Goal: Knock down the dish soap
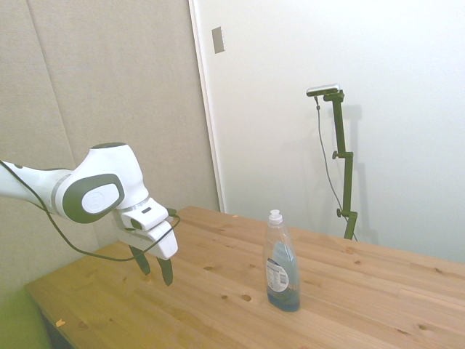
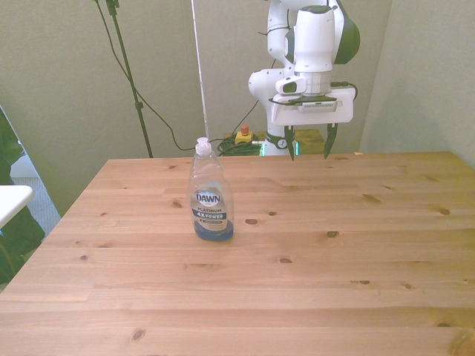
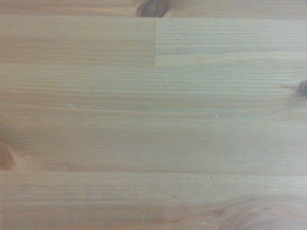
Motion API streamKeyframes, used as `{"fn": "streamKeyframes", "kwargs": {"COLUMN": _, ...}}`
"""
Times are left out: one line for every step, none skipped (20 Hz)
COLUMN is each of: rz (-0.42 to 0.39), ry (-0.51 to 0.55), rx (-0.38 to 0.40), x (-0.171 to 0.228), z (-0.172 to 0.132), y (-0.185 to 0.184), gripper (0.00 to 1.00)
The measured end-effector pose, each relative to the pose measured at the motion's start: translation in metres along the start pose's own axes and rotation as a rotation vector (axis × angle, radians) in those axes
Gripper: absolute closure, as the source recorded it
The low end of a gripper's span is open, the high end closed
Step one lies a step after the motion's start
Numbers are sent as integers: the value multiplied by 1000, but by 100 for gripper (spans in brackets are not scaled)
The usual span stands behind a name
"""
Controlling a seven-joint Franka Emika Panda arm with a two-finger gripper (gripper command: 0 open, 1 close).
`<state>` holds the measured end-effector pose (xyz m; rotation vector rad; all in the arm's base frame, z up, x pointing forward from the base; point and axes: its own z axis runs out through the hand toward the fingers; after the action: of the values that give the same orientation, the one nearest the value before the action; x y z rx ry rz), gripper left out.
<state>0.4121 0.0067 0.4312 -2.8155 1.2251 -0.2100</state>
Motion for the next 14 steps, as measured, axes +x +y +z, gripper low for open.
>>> {"fn": "streamKeyframes", "kwargs": {"rz": 0, "ry": 0, "rx": 0, "x": 0, "z": 0, "y": 0, "gripper": 0}}
{"fn": "streamKeyframes", "kwargs": {"rz": -1, "ry": 0, "rx": -2, "x": 0, "z": 0, "y": 0, "gripper": 0}}
{"fn": "streamKeyframes", "kwargs": {"rz": -3, "ry": 3, "rx": -5, "x": 3, "z": -2, "y": 1, "gripper": 100}}
{"fn": "streamKeyframes", "kwargs": {"rz": -9, "ry": 13, "rx": -9, "x": 9, "z": -9, "y": 3, "gripper": 100}}
{"fn": "streamKeyframes", "kwargs": {"rz": -8, "ry": 24, "rx": -16, "x": 21, "z": -18, "y": 9, "gripper": 100}}
{"fn": "streamKeyframes", "kwargs": {"rz": -4, "ry": 31, "rx": -20, "x": 37, "z": -30, "y": 20, "gripper": 100}}
{"fn": "streamKeyframes", "kwargs": {"rz": -2, "ry": 43, "rx": -24, "x": 52, "z": -39, "y": 31, "gripper": 100}}
{"fn": "streamKeyframes", "kwargs": {"rz": 1, "ry": 54, "rx": -29, "x": 68, "z": -49, "y": 44, "gripper": 100}}
{"fn": "streamKeyframes", "kwargs": {"rz": 5, "ry": 71, "rx": -35, "x": 84, "z": -57, "y": 59, "gripper": 100}}
{"fn": "streamKeyframes", "kwargs": {"rz": 11, "ry": 84, "rx": -37, "x": 95, "z": -62, "y": 71, "gripper": 100}}
{"fn": "streamKeyframes", "kwargs": {"rz": 16, "ry": 100, "rx": -41, "x": 106, "z": -66, "y": 81, "gripper": 100}}
{"fn": "streamKeyframes", "kwargs": {"rz": 24, "ry": 121, "rx": -41, "x": 117, "z": -69, "y": 90, "gripper": 100}}
{"fn": "streamKeyframes", "kwargs": {"rz": 35, "ry": 142, "rx": -35, "x": 128, "z": -70, "y": 97, "gripper": 100}}
{"fn": "streamKeyframes", "kwargs": {"rz": 49, "ry": 164, "rx": -26, "x": 138, "z": -69, "y": 102, "gripper": 100}}
